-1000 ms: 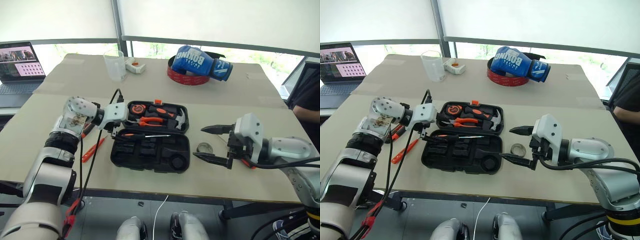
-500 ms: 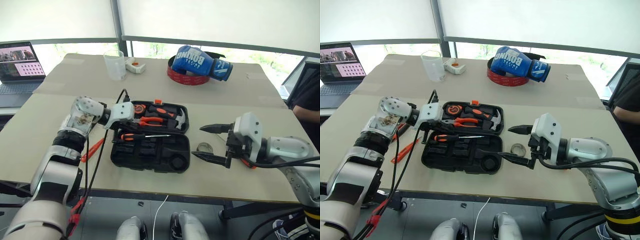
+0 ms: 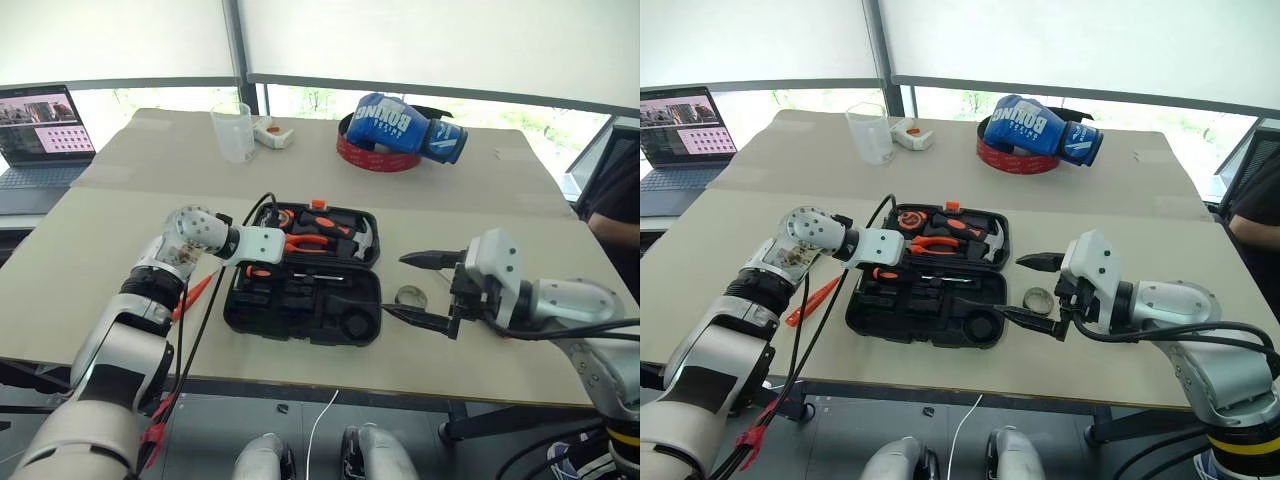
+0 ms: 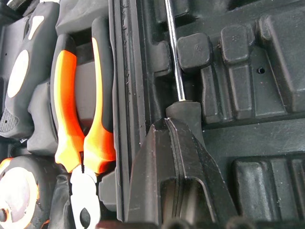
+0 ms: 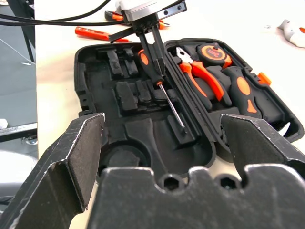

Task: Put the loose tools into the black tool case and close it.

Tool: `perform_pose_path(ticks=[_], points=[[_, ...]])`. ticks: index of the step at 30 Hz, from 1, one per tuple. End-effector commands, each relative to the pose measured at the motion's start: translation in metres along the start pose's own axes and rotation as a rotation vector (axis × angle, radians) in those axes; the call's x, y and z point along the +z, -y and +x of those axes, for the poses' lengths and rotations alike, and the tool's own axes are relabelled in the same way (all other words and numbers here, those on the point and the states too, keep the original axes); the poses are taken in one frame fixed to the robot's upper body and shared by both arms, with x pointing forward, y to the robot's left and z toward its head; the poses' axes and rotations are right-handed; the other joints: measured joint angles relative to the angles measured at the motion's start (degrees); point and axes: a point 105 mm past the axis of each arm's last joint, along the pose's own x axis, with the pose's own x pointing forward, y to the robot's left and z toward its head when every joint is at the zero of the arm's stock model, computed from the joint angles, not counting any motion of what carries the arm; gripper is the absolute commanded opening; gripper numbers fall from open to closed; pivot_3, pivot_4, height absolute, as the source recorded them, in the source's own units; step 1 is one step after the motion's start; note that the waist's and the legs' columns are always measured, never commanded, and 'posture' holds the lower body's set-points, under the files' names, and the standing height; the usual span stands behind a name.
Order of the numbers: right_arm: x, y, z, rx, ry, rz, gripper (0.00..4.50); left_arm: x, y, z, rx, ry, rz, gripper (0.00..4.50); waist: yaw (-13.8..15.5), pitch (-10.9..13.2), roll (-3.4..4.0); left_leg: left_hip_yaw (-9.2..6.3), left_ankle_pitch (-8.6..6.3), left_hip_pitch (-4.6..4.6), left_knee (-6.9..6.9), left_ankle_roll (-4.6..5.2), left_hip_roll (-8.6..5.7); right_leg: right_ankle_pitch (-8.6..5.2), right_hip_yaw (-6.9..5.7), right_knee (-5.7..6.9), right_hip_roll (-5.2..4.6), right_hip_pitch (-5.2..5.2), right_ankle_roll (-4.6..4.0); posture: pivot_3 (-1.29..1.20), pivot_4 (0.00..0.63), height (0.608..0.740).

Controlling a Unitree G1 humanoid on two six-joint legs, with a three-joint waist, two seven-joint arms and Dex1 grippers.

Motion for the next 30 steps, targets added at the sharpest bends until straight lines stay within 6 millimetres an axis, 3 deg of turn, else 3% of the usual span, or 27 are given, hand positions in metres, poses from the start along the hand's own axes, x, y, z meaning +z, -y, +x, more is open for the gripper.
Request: perform_pose_path(ticks=[1, 2, 5, 11, 15, 20, 23, 30], points=[[0.003, 0.01, -0.02, -0.09, -0.015, 0.014, 4.5, 0.019, -0.018, -0.026, 0.031, 0.167, -0.186, 0.84, -0.1, 0.0, -0.01, -0.01, 0.0, -0.09, 0.03, 0.01, 0.0, 0.0, -0.02, 0.0, 0.03, -0.05, 0.0, 0.0, 0.15, 0.714], [-0.003, 0.014, -0.028, -0.125, -0.037, 0.042, 4.5, 0.028, -0.024, -0.037, 0.046, 0.229, -0.219, 1.07, -0.1, 0.0, -0.01, -0.02, 0.0, -0.18, 0.06, 0.01, 0.01, 0.0, -0.04, 0.01, 0.06, -0.11, 0.0, 0.0, 0.15, 0.714], [-0.034, 0.029, -0.055, -0.256, -0.139, 0.132, 4.5, 0.055, -0.035, -0.069, 0.075, 0.406, -0.296, 2.32, -0.1, 0.0, -0.02, -0.08, 0.0, -0.28, 0.13, 0.01, 0.02, 0.0, -0.11, 0.02, 0.1, -0.13, 0.01, 0.0, 0.15, 0.714], [-0.084, 0.047, -0.086, -0.403, -0.28, 0.221, 4.5, 0.088, -0.005, -0.094, -0.123, 0.529, -0.426, 4.47, -0.5, 0.0, 0.0, -0.18, -0.01, -0.28, 0.32, 0.02, -0.02, -0.07, -0.08, 0.21, 0.06, -0.11, 0.14, 0.0, 0.15, 0.714], [-0.106, 0.054, -0.09, -0.443, -0.316, 0.255, 4.5, 0.094, 0.009, -0.095, -0.167, 0.521, -0.418, 4.47, -0.9, 0.0, 0.02, -0.18, -0.01, -0.08, 0.33, 0.02, -0.02, -0.1, 0.1, 0.37, 0.03, -0.04, 0.18, 0.0, 0.15, 0.714], [-0.132, 0.068, -0.088, -0.482, -0.359, 0.286, 4.5, 0.076, 0.02, -0.093, -0.119, 0.399, -0.356, 4.47, -1.6, 0.0, 0.03, -0.17, 0.03, 0.0, 0.32, -0.06, 0.02, -0.1, 0.19, 0.41, -0.01, -0.03, 0.17, 0.0, 0.15, 0.714], [-0.139, 0.075, -0.088, -0.502, -0.354, 0.31, 3.83, 0.069, 0.023, -0.094, -0.113, 0.376, -0.355, 4.5, -1.4, 0.0, 0.04, -0.17, 0.05, -0.02, 0.31, -0.1, 0.03, -0.1, 0.17, 0.41, 0.02, -0.05, 0.15, 0.0, 0.15, 0.714], [-0.135, 0.078, -0.097, -0.506, -0.336, 0.299, 1.26, 0.063, 0.029, -0.094, -0.103, 0.344, -0.353, 4.5, -1.2, 0.0, 0.04, -0.18, 0.05, -0.08, 0.31, -0.09, -0.01, -0.1, 0.15, 0.38, 0.0, -0.05, 0.15, 0.0, 0.15, 0.714]])
